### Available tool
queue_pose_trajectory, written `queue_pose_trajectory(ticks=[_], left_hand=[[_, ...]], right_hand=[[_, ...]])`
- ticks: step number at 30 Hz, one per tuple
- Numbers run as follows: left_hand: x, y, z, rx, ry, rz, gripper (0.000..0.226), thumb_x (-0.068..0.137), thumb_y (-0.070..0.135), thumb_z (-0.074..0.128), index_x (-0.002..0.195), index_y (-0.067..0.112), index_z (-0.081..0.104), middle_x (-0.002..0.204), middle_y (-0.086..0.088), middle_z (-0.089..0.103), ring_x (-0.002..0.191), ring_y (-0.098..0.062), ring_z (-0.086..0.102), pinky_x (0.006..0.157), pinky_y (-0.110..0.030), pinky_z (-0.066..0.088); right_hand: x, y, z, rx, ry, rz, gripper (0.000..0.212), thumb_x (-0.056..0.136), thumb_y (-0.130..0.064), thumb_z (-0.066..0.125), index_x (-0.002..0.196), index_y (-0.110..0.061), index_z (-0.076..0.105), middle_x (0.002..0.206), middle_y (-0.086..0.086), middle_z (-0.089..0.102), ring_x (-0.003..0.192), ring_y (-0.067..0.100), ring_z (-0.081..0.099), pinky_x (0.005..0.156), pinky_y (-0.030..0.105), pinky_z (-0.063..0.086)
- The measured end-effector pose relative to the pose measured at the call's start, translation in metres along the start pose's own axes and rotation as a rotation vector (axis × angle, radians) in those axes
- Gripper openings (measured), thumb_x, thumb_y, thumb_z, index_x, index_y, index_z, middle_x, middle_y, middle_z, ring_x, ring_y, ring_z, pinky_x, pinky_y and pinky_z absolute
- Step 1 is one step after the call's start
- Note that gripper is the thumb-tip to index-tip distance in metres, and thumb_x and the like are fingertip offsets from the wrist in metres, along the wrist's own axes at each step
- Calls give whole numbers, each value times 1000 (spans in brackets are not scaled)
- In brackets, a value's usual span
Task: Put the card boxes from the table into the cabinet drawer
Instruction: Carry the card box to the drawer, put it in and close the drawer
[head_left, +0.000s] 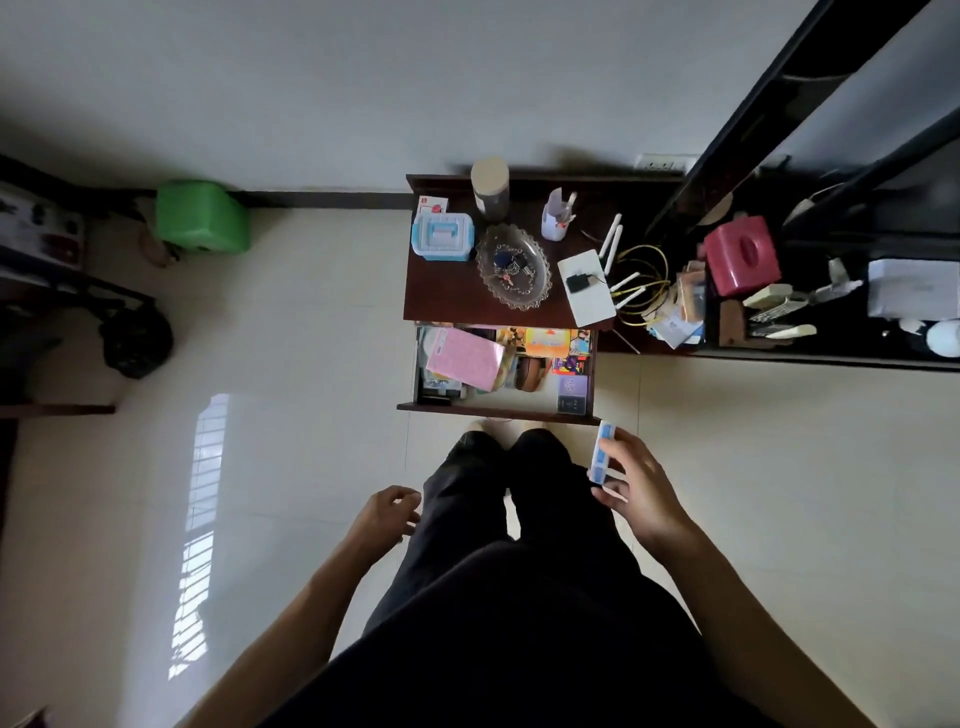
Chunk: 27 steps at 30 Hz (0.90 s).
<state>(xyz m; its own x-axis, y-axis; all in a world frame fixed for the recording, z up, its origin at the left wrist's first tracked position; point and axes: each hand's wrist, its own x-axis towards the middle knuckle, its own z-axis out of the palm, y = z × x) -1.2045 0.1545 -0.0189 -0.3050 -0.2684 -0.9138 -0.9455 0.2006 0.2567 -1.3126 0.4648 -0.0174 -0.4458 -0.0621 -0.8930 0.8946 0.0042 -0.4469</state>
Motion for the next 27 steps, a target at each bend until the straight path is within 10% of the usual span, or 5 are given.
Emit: queue_pose_trajectory(ticks=[13,19,24,27], left_hand=[[168,3,47,27,-76,-99,19,97,19,52,93,8,67,74,-6,65,67,-19,60,67,-32,51],[292,-22,88,-114,-100,-273,18,98,19,51,95,6,63,71,-8,63,53,-16,55,52,-26,43],[403,-30,115,-389,-17,-402,18,98,18,52,108,5,59,86,-17,67,67,-25,64,58,-30,54],[461,-30,125,-530,7,-436,19,99,23,55,109,6,55,86,-17,67,70,-25,65,57,-29,58]], right_hand=[[193,38,30,-324,139,103,43,85,-42,77,116,-24,55,122,4,65,106,26,70,101,45,55],[314,83,26,-431,275,84,48,81,-35,83,117,-19,56,113,4,69,93,14,69,66,21,55],[412,127,22,-540,363,-1,53,73,-35,87,115,-18,58,118,10,66,106,28,68,82,40,62],[467,146,24,-650,383,-77,56,75,-37,86,117,-15,57,115,6,69,96,19,67,67,21,54]])
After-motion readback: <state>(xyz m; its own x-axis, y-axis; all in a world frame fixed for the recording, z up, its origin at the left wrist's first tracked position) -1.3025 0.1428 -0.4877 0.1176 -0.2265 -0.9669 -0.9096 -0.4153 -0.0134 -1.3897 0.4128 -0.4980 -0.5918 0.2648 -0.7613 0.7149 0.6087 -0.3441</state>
